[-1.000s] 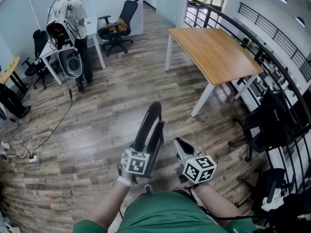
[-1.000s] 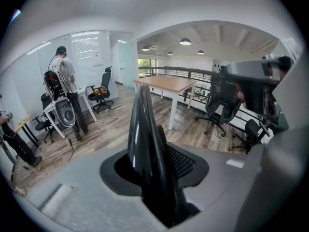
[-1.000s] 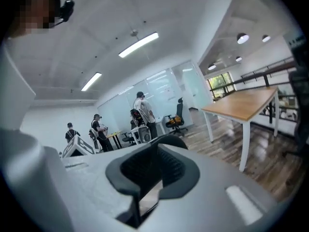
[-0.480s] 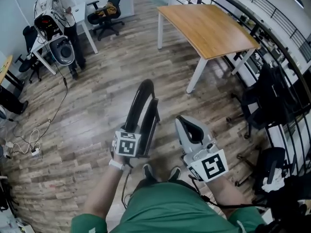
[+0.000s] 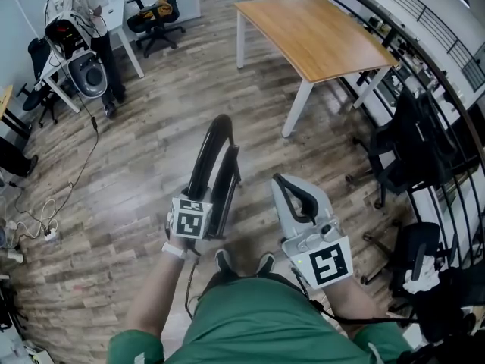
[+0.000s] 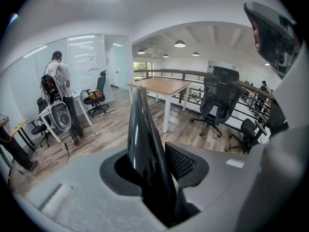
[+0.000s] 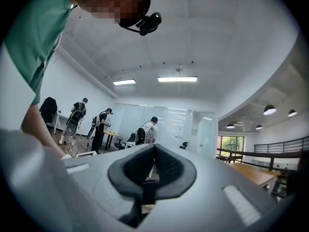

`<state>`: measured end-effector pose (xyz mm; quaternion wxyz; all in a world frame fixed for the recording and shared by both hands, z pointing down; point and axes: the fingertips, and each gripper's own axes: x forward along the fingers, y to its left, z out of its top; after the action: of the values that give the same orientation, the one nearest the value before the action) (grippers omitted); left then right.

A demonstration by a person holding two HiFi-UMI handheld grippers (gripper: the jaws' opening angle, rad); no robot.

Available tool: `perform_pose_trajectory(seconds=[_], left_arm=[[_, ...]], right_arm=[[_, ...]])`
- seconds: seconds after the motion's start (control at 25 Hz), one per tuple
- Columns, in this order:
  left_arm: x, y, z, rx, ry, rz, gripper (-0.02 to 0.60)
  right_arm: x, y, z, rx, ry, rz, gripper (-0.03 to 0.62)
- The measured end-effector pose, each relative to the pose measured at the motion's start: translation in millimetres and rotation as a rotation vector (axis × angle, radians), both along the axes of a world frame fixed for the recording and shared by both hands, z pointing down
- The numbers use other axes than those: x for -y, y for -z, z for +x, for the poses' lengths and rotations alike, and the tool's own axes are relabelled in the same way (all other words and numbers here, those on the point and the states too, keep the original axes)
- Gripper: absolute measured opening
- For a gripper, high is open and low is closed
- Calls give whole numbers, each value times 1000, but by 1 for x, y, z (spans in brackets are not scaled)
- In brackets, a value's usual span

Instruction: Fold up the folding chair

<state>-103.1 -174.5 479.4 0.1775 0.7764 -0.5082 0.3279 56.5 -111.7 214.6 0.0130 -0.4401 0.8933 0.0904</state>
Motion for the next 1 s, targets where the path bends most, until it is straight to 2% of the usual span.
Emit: perform_pose_trajectory(seconds=[0.16,0.44,0.8,1.0], left_arm=[[-3,1,3,-72,-16,-11,150],[-5,3,7,-111,-31,-8,150],[-10,3,17,-138,-77,-2,163],[-19,-3,16,-105,-96,19,185]], right_arm=[[-1,-1,8,21,-12,-11,3],[2,-16,16,10,-17,-39,3],[8,-24,15,33,-13,-69,3],[9,-26,17,34,-18,-77,3]])
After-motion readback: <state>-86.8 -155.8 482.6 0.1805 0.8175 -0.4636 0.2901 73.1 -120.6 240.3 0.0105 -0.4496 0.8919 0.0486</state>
